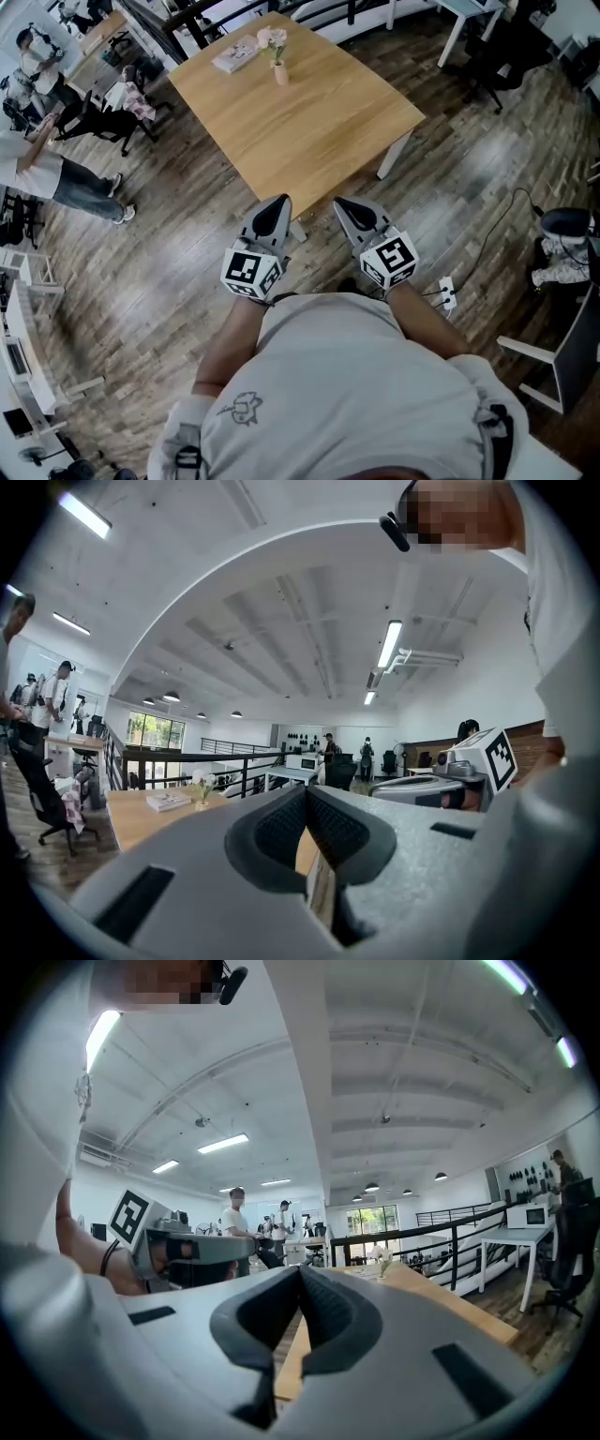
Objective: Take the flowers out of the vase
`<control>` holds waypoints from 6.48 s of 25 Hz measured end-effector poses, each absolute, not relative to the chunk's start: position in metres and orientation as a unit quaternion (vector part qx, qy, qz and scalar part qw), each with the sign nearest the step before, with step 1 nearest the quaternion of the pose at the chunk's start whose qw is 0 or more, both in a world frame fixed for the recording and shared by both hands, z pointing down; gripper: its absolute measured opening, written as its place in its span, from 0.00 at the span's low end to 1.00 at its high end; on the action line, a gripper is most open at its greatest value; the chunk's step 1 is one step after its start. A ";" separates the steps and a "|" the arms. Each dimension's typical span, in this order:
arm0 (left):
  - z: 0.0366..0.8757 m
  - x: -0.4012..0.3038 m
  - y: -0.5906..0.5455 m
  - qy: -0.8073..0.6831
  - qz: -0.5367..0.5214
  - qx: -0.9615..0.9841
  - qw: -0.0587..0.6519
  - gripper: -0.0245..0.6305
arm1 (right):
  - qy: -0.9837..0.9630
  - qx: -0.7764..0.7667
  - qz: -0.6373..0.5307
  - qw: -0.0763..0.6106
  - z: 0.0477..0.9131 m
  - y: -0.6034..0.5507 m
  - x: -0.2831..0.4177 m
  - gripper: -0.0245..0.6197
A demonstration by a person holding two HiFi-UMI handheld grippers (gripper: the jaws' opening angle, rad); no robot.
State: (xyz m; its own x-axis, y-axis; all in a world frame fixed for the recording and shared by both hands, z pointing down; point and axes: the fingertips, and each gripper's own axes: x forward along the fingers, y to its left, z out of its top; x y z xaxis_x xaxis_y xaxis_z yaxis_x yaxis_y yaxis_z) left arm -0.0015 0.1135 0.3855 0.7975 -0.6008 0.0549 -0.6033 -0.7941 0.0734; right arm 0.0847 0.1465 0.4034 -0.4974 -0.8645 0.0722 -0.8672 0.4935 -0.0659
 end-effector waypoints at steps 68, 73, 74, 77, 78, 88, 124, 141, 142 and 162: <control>0.533 0.041 -0.380 -0.392 0.091 0.910 0.101 0.04 | -0.855 0.468 0.181 0.130 0.596 -0.441 0.140 0.33; 0.548 0.047 -0.404 -0.390 0.097 0.911 0.097 0.04 | -0.850 0.476 0.179 0.142 0.620 -0.477 0.140 0.34; 0.552 0.048 -0.409 -0.392 0.100 0.909 0.097 0.04 | -0.849 0.476 0.182 0.142 0.626 -0.484 0.140 0.34; 0.562 0.053 -0.420 -0.397 0.104 0.906 0.104 0.04 | -0.847 0.473 0.190 0.148 0.641 -0.503 0.140 0.35; 0.564 0.055 -0.422 -0.398 0.104 0.905 0.106 0.04 | -0.848 0.471 0.189 0.149 0.644 -0.508 0.140 0.35; 0.578 0.052 -0.435 -0.401 0.111 0.901 0.123 0.04 | -0.854 0.462 0.184 0.156 0.658 -0.544 0.128 0.35; 0.467 0.024 -0.383 -0.409 0.065 0.909 0.051 0.04 | -0.874 0.476 0.063 0.071 0.480 -0.505 0.124 0.12; 0.429 -0.011 -0.251 -0.347 0.039 0.936 0.041 0.04 | -0.854 0.511 0.074 0.063 0.453 -0.338 0.097 0.12; 0.429 -0.015 -0.240 -0.343 0.036 0.938 0.045 0.04 | -0.853 0.513 0.076 0.063 0.453 -0.325 0.093 0.12; 0.403 -0.033 -0.108 -0.330 0.012 0.943 0.038 0.04 | -0.872 0.482 0.081 0.041 0.431 -0.126 0.068 0.12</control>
State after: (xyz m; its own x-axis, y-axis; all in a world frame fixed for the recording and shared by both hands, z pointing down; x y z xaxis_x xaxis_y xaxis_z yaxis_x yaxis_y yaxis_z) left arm -0.0334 -0.1079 0.4031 0.7821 -0.6213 0.0479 -0.6231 -0.7796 0.0628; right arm 0.0685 -0.1260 0.4306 -0.5329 -0.8328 0.1499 -0.8462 0.5233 -0.1007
